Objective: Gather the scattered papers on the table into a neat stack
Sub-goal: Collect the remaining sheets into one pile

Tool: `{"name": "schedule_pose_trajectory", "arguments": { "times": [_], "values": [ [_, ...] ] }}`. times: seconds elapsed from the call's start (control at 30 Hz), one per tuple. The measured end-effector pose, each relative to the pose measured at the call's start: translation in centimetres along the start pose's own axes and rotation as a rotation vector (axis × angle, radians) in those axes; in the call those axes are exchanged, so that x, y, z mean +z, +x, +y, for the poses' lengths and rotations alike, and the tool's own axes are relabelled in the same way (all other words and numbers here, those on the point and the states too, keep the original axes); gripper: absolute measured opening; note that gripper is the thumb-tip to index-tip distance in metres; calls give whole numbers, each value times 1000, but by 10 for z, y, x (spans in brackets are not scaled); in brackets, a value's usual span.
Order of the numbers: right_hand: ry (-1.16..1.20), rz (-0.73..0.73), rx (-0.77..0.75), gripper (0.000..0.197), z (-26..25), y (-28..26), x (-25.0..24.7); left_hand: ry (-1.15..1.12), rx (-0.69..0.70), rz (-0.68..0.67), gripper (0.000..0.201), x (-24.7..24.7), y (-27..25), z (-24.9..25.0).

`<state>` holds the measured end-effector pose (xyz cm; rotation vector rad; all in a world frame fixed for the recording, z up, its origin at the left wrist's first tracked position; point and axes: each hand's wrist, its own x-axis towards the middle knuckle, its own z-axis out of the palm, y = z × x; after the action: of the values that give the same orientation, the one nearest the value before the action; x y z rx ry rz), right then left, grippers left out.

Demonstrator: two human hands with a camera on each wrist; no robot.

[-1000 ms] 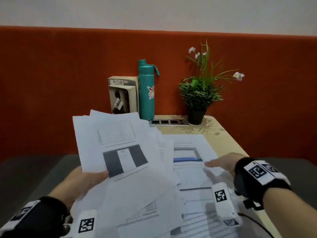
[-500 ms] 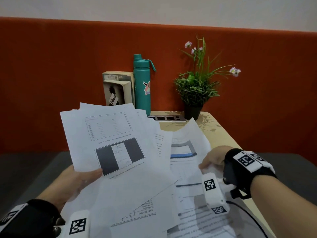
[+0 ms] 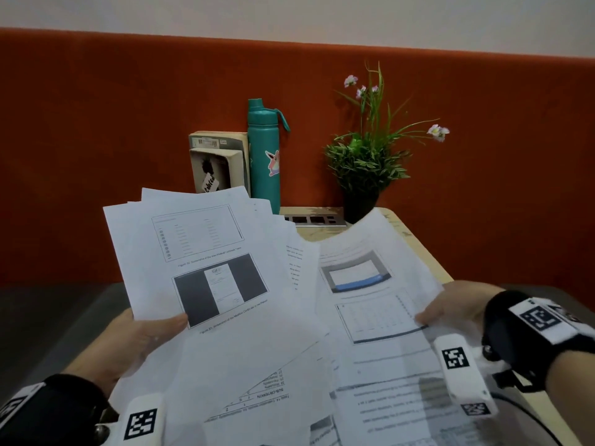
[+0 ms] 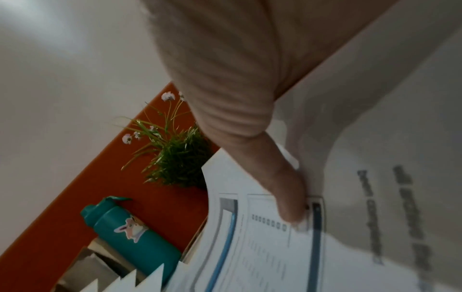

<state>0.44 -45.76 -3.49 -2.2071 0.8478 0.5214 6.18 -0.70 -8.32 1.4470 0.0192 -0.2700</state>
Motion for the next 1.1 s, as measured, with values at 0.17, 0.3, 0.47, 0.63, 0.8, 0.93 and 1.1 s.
{"name": "schedule_pose_trajectory", "arguments": {
  "times": [0.17,0.3,0.47,0.63,0.8,0.93,1.1],
  "values": [
    [298,177,-152,31,-8,-40,-29,-5,9,5,36,1,-1,2],
    [524,413,-404,30,-25,-76,-66,-37,33,4,39,13,1,11],
    [724,397,-643,37,-46,-101,-87,-28,109,-109,76,30,6,29],
    [957,281,-756,77,-60,-96,-84,-14,121,-128,68,43,8,34],
    [893,169,-638,41,-71,-79,-20,25,75,-128,55,53,7,31],
    [829,90,-511,34,-67,-50,47,-55,90,-98,51,61,2,32],
    [840,-68,-505,43,-74,-50,82,-102,75,-117,30,67,-4,38]
  ]
}}
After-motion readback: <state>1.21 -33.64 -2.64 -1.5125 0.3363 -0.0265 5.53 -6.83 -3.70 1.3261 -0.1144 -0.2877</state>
